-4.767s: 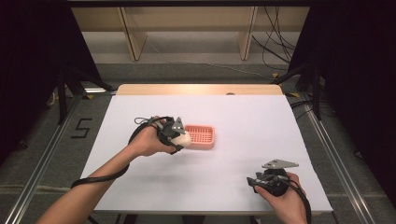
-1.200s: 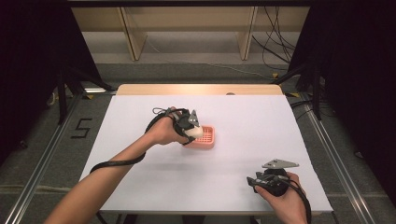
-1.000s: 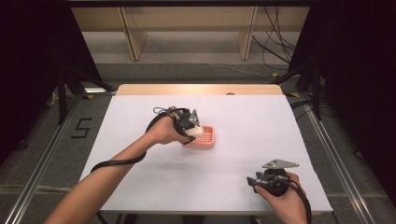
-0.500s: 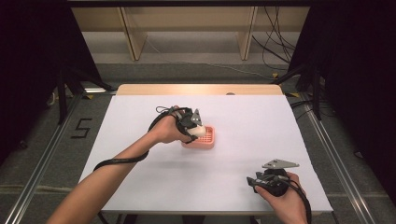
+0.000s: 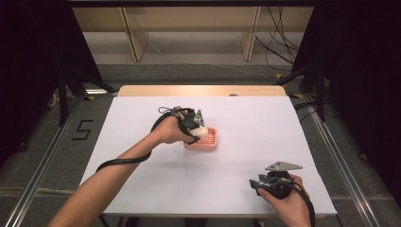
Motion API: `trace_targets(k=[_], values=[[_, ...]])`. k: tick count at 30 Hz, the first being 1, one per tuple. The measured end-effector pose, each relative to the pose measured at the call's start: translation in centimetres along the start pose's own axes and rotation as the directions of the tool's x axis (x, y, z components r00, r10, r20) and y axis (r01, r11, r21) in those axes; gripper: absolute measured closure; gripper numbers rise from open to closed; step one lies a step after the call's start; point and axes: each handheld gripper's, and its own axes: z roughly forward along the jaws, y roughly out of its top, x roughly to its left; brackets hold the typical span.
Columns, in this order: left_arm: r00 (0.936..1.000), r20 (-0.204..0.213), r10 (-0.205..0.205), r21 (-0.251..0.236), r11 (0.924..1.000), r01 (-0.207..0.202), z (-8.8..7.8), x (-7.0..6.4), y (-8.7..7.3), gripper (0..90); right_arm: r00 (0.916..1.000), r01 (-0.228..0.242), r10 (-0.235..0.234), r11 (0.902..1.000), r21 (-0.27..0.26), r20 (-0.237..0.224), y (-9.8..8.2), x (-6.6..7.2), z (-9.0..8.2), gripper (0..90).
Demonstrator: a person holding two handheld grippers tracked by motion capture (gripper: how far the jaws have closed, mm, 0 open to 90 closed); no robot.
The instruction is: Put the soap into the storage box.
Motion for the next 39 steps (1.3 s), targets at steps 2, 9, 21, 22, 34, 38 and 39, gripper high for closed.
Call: trace_targets(k=[2,9,21,22,34,38,39], values=[[1.0000,-0.002,0.003,0.002,1.0000,-0.003,0.1,0.1,0.0,49.5,1.0000,-0.001,0.001,1.0000,-0.002,-0.004,0.0,0.0,0.1,55.8],[1.0000,0.002,0.005,-0.005,1.0000,-0.005,0.4,0.2,0.1,49.5,1.0000,-0.006,0.006,1.0000,0.000,-0.003,0.0,0.0,0.0,55.8],[1.0000,-0.002,-0.004,-0.022,0.9998,0.004,0.9,0.2,0.1,49.5,1.0000,0.001,-0.001,1.0000,0.003,-0.003,0.0,0.0,0.0,55.8],[1.0000,-0.002,-0.005,-0.021,0.9998,0.005,0.9,0.2,0.1,49.5,1.0000,0.000,0.000,1.0000,0.002,-0.003,0.0,0.0,0.0,55.8],[1.0000,-0.005,-0.006,-0.021,0.9998,0.006,1.6,0.3,-0.1,49.5,1.0000,-0.001,0.001,1.0000,0.000,-0.001,0.0,0.0,0.0,55.8],[0.9999,-0.002,-0.010,-0.025,0.9996,0.010,1.8,0.3,-0.2,49.5,1.0000,-0.007,0.007,1.0000,0.001,-0.004,0.0,0.0,0.0,55.8],[0.9999,-0.002,-0.010,-0.025,0.9996,0.010,1.8,0.3,-0.2,49.5,1.0000,-0.007,0.007,1.0000,0.001,-0.004,0.0,0.0,0.0,55.8]])
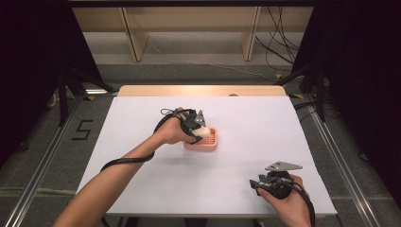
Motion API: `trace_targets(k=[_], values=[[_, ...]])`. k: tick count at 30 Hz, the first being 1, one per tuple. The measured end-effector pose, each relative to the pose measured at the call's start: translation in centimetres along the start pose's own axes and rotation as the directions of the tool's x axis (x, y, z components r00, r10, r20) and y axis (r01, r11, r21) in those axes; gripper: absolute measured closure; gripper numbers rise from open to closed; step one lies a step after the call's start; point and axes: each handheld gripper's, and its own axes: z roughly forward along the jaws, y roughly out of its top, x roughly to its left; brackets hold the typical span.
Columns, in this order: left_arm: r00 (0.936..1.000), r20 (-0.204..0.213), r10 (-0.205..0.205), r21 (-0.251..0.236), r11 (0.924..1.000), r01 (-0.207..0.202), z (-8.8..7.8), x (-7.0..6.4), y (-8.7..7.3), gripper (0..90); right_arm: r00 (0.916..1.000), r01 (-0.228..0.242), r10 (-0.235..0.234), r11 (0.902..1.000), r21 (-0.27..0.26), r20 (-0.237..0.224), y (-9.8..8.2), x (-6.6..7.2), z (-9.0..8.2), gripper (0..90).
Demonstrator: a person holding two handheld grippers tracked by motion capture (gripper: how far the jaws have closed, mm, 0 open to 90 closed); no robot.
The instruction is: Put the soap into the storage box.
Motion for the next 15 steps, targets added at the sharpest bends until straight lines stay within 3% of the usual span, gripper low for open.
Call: trace_targets(k=[1,6,7,10,15], values=[[1.0000,-0.001,0.006,0.002,1.0000,-0.006,0.08,0.03,0.00,49.5,0.9996,0.028,-0.028,0.9995,-0.015,0.003,0.00,-0.17,0.09,55.8],[1.0000,0.001,-0.006,-0.002,1.0000,0.006,0.30,0.07,-0.05,49.5,0.9997,0.024,-0.024,0.9997,-0.007,0.000,0.01,-0.14,0.09,55.8],[1.0000,0.005,-0.004,-0.001,1.0000,0.004,0.35,0.12,-0.07,49.4,0.9988,0.048,-0.048,0.9987,-0.014,0.002,-0.04,-0.30,0.18,55.8],[1.0000,0.001,-0.006,-0.001,1.0000,0.006,0.41,0.16,-0.08,49.5,0.9996,0.027,-0.027,0.9996,-0.006,0.001,0.00,-0.14,0.12,55.8],[1.0000,0.007,-0.005,-0.001,1.0000,0.005,0.53,0.25,-0.04,49.5,0.9993,0.038,-0.038,0.9992,-0.012,0.001,-0.02,-0.24,0.20,55.7]])
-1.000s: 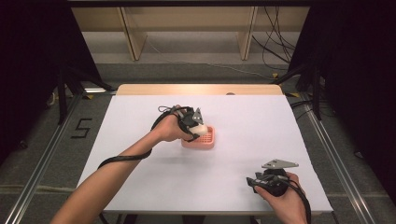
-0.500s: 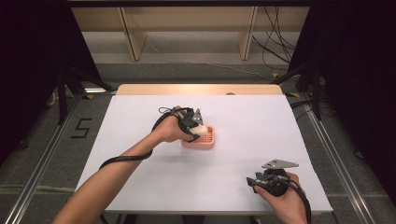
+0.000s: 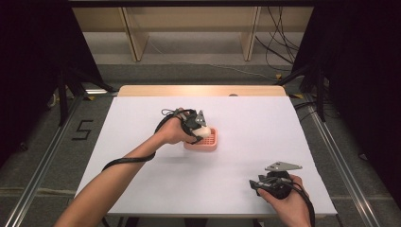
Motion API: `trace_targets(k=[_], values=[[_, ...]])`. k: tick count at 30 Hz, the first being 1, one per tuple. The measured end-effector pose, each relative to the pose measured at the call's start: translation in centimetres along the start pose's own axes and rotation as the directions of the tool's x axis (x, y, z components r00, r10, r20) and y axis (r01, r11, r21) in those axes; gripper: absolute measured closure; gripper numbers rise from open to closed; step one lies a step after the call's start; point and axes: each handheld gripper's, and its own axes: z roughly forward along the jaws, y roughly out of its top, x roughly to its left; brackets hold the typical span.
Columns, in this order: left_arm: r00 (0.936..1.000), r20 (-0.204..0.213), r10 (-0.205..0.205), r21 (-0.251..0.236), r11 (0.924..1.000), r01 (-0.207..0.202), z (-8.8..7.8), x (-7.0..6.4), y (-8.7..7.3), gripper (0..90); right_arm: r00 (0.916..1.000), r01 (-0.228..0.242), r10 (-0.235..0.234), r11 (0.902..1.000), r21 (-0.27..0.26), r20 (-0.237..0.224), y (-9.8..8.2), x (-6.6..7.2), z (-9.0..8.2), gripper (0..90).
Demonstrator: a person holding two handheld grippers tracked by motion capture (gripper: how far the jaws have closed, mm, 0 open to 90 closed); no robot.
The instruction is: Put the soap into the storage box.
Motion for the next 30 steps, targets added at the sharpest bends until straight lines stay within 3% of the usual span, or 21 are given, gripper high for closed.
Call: trace_targets(k=[30], values=[[0.9999,-0.012,-0.009,0.002,1.0000,0.009,1.1,0.0,-0.1,49.3,1.0000,0.002,-0.002,1.0000,-0.003,-0.007,0.0,0.0,0.1,55.5]])
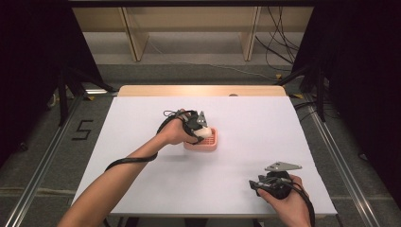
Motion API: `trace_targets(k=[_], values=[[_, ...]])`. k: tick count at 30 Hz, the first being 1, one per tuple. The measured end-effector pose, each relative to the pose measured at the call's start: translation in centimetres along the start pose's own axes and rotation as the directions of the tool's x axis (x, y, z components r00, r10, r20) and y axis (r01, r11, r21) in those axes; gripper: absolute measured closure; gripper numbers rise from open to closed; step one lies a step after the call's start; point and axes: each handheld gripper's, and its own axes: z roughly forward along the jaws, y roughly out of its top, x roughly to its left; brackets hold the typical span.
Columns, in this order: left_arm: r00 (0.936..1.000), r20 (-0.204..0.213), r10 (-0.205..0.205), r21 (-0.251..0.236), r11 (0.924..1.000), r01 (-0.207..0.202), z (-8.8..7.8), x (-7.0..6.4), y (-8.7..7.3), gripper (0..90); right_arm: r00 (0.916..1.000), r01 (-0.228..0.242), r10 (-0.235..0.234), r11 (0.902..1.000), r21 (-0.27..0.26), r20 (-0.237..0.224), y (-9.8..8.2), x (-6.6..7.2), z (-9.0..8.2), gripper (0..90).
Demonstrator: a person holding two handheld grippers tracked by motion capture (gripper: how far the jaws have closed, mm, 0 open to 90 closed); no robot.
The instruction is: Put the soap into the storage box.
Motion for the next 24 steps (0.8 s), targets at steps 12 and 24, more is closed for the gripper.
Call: trace_targets(k=[12,24], values=[[1.0000,-0.006,-0.001,0.006,1.0000,0.001,0.32,-0.10,0.12,48.9,1.0000,-0.002,0.002,1.0000,0.003,0.003,0.03,0.02,-0.05,55.4],[0.9998,0.003,-0.021,0.014,0.9997,0.021,0.59,-0.06,0.09,47.3,0.9999,0.013,-0.013,0.9999,0.004,0.003,0.01,-0.09,-0.08,55.2]])
